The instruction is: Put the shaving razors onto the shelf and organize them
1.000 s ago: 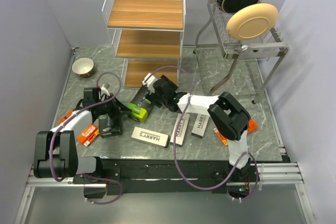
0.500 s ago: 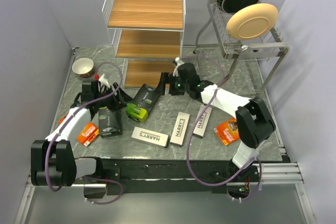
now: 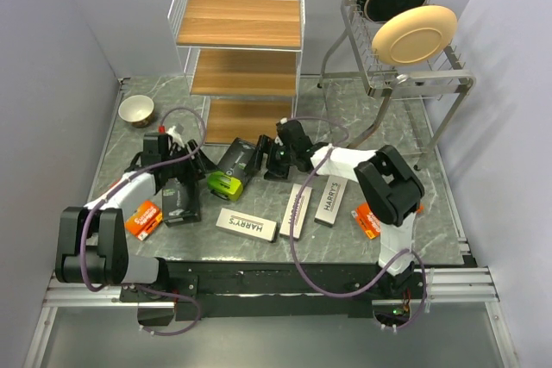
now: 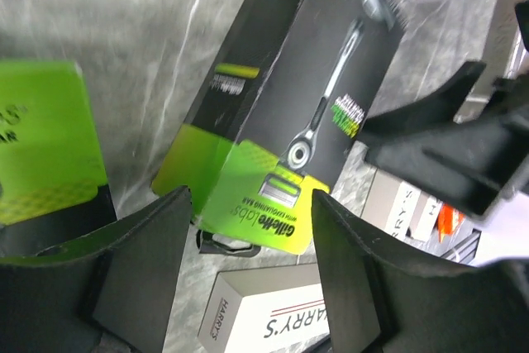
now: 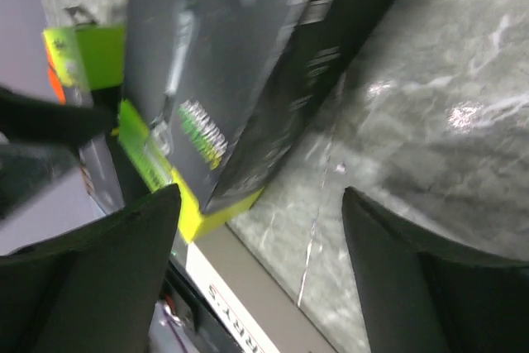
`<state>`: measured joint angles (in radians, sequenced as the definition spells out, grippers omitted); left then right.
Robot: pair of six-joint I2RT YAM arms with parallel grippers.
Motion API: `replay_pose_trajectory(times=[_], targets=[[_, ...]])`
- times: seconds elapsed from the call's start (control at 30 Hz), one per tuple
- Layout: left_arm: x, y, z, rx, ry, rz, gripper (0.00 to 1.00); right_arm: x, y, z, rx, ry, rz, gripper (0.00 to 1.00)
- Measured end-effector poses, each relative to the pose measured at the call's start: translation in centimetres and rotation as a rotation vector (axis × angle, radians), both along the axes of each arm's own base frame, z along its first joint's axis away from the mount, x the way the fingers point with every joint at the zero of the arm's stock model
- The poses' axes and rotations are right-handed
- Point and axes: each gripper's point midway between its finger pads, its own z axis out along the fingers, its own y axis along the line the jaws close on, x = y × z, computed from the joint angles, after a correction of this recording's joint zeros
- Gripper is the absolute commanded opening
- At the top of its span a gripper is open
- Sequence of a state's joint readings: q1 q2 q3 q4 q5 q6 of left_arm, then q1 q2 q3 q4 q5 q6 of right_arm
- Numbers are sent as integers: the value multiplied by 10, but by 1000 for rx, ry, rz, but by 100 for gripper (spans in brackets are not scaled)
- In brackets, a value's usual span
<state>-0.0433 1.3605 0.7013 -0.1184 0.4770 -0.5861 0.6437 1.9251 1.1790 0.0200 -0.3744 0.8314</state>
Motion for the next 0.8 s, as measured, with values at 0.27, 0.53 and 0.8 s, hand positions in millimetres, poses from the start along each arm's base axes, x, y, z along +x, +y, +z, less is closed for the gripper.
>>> replay_pose_trajectory(times=[0.27,0.53,0.8], targets=[[-7,-5,-13,3,16,-5,71,3,8,-15,56,103,-86,44],[-4,-8,-16,4,14,4,73,-3,-3,-17,100,143,-109,41],[1,-31,-13,-44,-23,-62,71,-3,-23,-22,75,153,-116,46]])
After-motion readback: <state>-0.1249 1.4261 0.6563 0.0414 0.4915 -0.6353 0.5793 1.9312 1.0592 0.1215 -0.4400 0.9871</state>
